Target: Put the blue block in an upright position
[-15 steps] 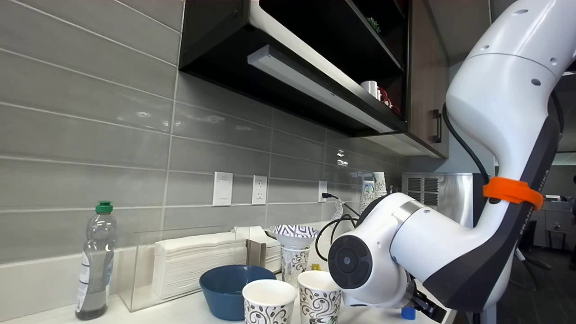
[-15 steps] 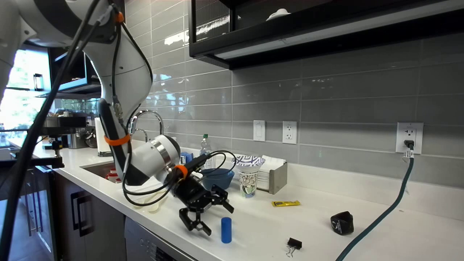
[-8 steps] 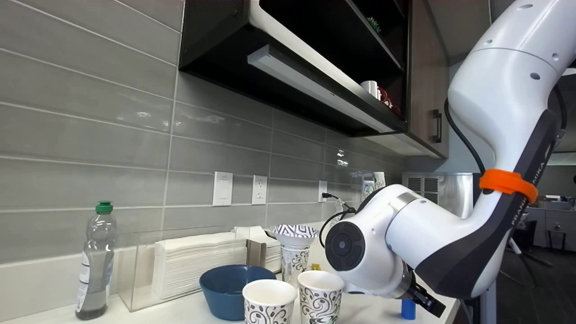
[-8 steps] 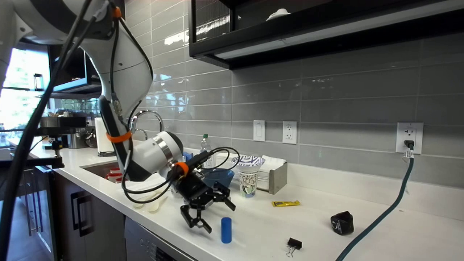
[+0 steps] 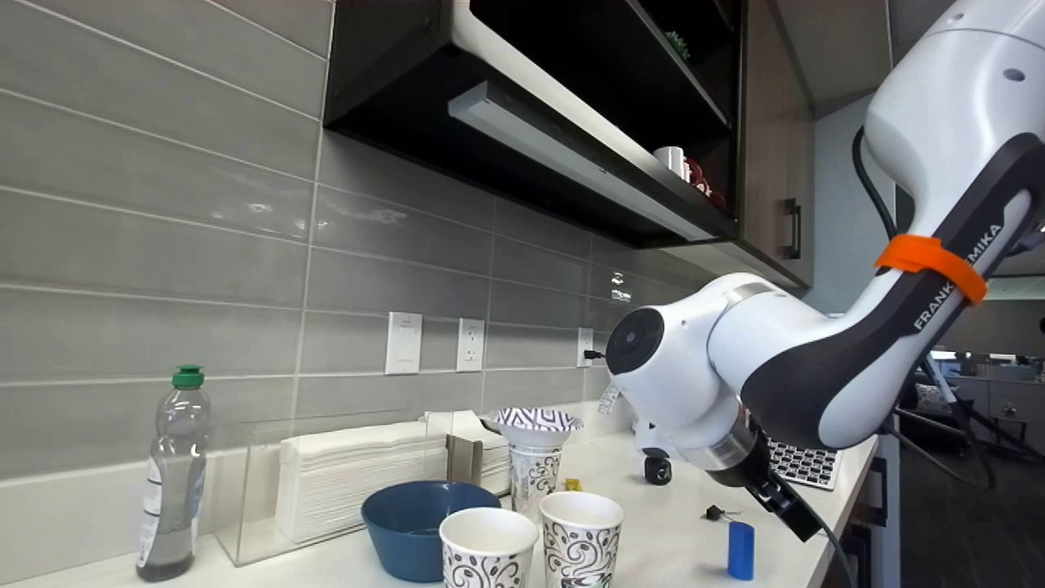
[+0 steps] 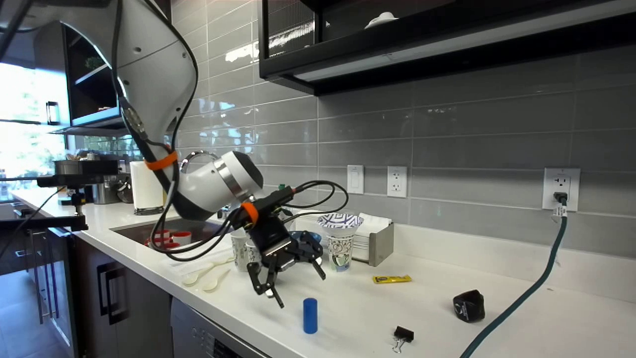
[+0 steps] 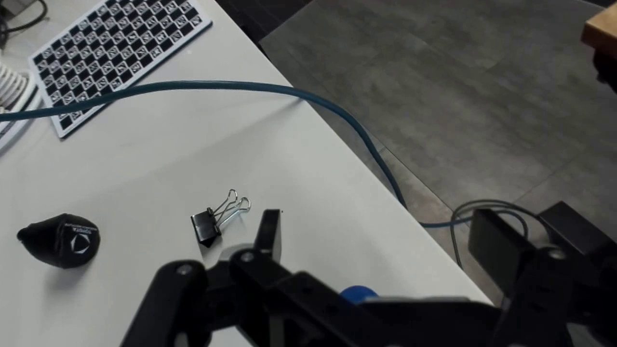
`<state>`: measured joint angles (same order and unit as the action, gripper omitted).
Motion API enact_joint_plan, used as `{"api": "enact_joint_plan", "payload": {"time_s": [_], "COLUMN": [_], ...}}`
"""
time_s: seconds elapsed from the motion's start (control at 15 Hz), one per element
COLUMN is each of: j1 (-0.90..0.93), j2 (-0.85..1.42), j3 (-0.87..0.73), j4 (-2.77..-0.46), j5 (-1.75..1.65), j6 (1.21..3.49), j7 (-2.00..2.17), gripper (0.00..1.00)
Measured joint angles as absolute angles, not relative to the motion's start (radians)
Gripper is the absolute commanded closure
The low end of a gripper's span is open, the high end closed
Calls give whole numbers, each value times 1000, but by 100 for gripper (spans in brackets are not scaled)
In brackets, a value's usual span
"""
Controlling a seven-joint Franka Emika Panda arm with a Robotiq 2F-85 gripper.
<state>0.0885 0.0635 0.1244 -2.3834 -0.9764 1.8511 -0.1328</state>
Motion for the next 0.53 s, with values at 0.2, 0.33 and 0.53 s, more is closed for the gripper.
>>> {"api": "enact_joint_plan", "payload": {"time_s": [0.2,0.33,0.53], "j1": [75,65,52], "j2": [12,-22,-76], "j3": [95,72,36], "j4": [-2391,-2400,-2419], "j5": [-867,-801,-701], "j6": [1897,1943,2015], "j7": [-138,-138,-138], "gripper": [0,0,0]}}
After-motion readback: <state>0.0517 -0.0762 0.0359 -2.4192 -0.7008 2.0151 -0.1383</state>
